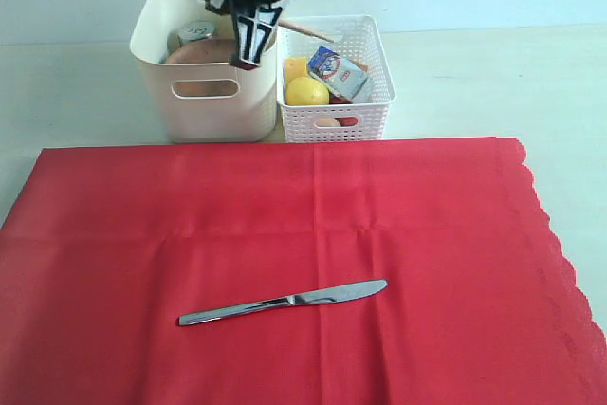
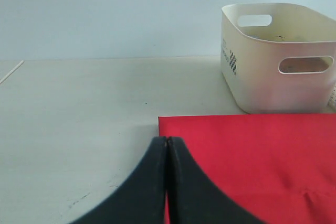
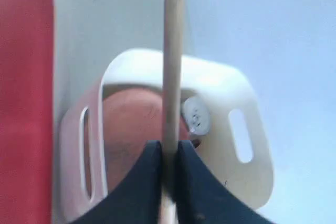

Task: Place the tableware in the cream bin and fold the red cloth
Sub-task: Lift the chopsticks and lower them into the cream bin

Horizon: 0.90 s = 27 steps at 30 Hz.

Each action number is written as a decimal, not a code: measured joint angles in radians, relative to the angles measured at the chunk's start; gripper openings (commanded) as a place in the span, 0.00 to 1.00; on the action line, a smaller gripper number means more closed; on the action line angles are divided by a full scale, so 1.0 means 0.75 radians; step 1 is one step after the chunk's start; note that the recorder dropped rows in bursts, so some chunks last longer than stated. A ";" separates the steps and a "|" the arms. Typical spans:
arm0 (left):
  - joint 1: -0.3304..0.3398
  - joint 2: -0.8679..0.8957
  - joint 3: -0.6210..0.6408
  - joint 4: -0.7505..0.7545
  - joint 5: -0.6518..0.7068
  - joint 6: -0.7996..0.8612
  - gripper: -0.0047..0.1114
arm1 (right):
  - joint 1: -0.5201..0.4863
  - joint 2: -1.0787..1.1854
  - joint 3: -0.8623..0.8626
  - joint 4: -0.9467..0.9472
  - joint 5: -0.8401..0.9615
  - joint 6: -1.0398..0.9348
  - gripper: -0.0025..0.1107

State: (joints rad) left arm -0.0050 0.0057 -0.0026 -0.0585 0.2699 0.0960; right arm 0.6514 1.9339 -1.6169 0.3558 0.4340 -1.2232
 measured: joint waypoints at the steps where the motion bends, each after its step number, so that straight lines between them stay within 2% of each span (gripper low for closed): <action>1: 0.000 0.000 0.000 0.000 0.000 0.000 0.04 | 0.003 0.006 0.000 0.132 -0.105 -0.082 0.02; 5: 0.000 0.000 0.000 0.000 0.000 0.000 0.04 | 0.064 0.099 -0.003 0.414 -0.457 -0.297 0.02; 10: 0.000 0.000 0.000 0.000 0.000 0.000 0.04 | 0.142 0.205 -0.004 0.403 -0.658 -0.394 0.02; 20: 0.000 0.000 0.000 0.000 0.000 0.000 0.04 | 0.177 0.418 -0.185 0.292 -0.705 -0.411 0.02; 24: 0.000 0.000 0.000 0.000 0.000 0.000 0.04 | 0.177 0.469 -0.237 0.289 -0.749 -0.322 0.03; 27: 0.000 0.000 0.000 0.000 0.000 0.000 0.04 | 0.177 0.493 -0.244 0.320 -0.855 -0.210 0.07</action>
State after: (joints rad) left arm -0.0050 0.0057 -0.0026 -0.0585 0.2699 0.0960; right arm 0.7840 2.3033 -1.7996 0.5960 -0.2073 -1.3805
